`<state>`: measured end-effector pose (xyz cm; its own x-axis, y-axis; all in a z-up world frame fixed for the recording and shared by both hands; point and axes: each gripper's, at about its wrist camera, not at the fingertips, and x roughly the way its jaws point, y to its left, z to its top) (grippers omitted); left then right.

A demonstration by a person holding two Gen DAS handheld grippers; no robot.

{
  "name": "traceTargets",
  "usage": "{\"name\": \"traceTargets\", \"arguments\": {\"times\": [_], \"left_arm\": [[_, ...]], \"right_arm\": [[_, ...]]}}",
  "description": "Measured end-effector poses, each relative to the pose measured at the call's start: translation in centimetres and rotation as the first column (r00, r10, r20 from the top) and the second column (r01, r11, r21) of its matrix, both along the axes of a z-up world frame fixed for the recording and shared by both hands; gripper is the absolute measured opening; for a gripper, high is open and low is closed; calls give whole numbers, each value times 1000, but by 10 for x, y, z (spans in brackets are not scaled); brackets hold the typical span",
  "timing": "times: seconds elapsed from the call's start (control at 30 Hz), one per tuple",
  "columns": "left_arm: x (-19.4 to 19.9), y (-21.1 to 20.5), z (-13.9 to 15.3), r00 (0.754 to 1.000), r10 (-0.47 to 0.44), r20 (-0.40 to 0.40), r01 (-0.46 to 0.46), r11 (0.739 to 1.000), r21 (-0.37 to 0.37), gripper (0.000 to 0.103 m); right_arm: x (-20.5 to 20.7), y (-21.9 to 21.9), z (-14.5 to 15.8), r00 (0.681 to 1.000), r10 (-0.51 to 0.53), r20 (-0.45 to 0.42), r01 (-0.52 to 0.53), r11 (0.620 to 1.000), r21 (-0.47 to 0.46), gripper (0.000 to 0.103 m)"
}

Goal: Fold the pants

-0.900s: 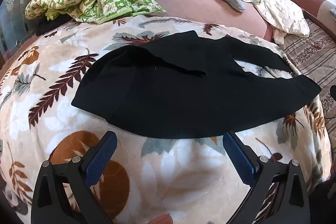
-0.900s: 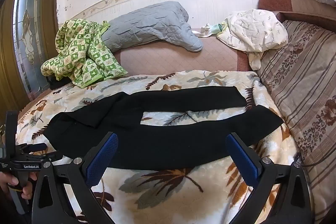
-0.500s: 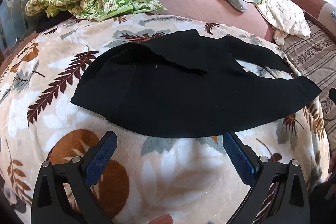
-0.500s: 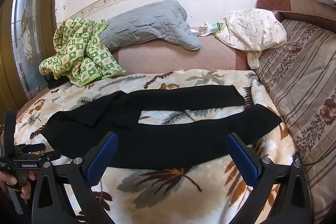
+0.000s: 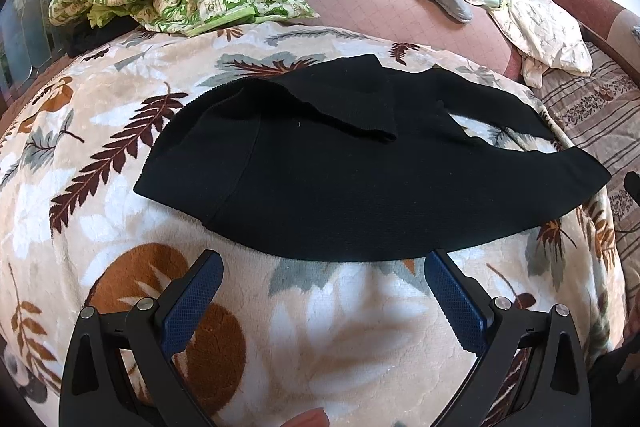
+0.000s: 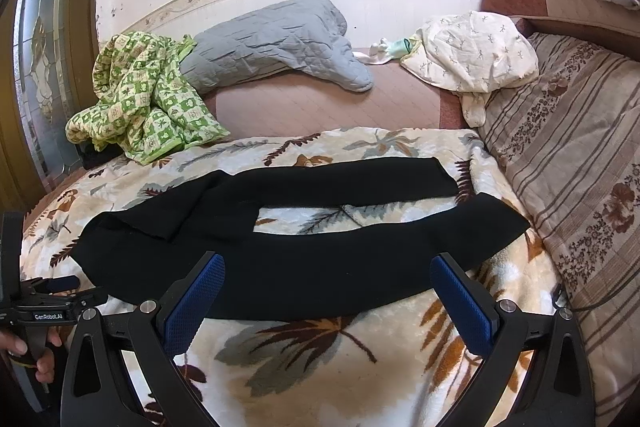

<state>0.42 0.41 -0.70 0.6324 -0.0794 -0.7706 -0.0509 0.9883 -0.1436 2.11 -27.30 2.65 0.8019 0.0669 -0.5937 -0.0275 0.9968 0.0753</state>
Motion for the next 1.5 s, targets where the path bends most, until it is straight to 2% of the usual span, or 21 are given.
{"name": "traceTargets", "arguments": {"times": [1.5], "left_arm": [[4, 2, -2, 1000, -2, -13, 2, 1000, -2, 102]], "right_arm": [[2, -3, -6, 1000, -19, -2, 19, 1000, -3, 103]]}}
